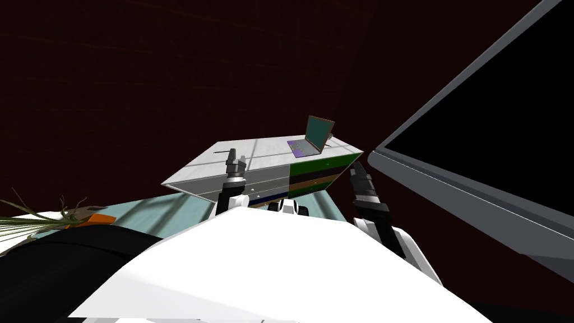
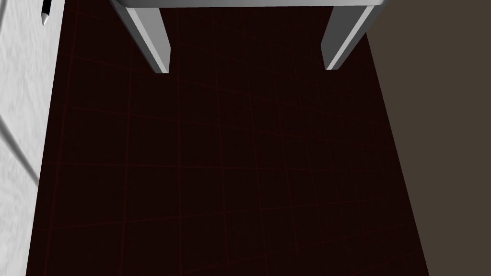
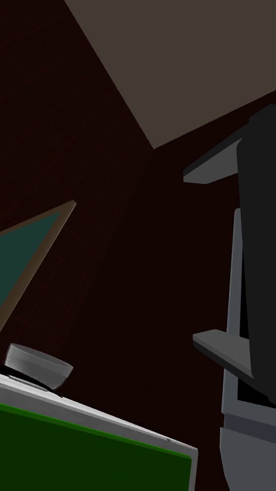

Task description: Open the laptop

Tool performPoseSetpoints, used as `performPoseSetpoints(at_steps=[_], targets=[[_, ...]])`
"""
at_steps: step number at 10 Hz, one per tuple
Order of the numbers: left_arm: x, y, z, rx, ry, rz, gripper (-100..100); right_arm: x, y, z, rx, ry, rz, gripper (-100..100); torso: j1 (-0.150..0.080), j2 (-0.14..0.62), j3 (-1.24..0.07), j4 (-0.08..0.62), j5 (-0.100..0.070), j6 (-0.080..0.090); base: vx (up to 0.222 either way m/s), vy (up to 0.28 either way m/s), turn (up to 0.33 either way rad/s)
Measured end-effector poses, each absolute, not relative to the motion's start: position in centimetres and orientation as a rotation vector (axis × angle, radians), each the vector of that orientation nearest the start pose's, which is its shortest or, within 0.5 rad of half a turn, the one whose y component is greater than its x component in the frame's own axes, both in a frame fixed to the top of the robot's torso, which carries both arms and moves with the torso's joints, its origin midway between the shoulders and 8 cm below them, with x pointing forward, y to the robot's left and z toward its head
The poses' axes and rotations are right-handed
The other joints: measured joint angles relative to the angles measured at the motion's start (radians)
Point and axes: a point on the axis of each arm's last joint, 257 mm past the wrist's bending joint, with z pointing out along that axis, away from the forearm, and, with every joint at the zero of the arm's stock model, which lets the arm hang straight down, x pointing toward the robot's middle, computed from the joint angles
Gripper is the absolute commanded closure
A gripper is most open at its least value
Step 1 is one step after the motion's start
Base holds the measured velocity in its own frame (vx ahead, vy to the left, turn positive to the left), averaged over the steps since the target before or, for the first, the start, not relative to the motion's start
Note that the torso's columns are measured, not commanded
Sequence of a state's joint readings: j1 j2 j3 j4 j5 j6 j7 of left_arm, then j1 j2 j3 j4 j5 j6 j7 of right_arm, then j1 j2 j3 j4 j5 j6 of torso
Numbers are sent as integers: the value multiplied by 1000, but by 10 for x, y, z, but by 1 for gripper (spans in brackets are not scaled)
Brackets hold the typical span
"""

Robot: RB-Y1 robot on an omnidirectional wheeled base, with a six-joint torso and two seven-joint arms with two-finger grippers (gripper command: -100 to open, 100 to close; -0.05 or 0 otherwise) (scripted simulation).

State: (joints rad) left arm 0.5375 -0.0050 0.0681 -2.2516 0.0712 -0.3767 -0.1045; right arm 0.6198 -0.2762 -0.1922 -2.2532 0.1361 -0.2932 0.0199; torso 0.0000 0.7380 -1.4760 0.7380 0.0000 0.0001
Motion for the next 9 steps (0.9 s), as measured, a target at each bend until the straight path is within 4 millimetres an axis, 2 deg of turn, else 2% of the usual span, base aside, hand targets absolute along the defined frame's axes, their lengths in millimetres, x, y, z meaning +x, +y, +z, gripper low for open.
performPoseSetpoints(at_steps=[2, 8, 9], targets=[[357, 322, -24, -803, 716, -1126, 0, 355, -352, -60, 545, 1146, 789, -100, 0, 0, 0, 0, 0, 0, 7, 21, 89], [357, 322, -24, -803, 716, -1126, 0, 345, -407, -75, 337, 1370, 432, -100, 0, 0, 0, 0, 0, 0, 14, 27, 99], [357, 322, -24, -803, 716, -1125, 0, 345, -411, -75, 312, 1387, 402, -100, 0, 0, 0, 0, 0, 0, 8, 18, 67]])
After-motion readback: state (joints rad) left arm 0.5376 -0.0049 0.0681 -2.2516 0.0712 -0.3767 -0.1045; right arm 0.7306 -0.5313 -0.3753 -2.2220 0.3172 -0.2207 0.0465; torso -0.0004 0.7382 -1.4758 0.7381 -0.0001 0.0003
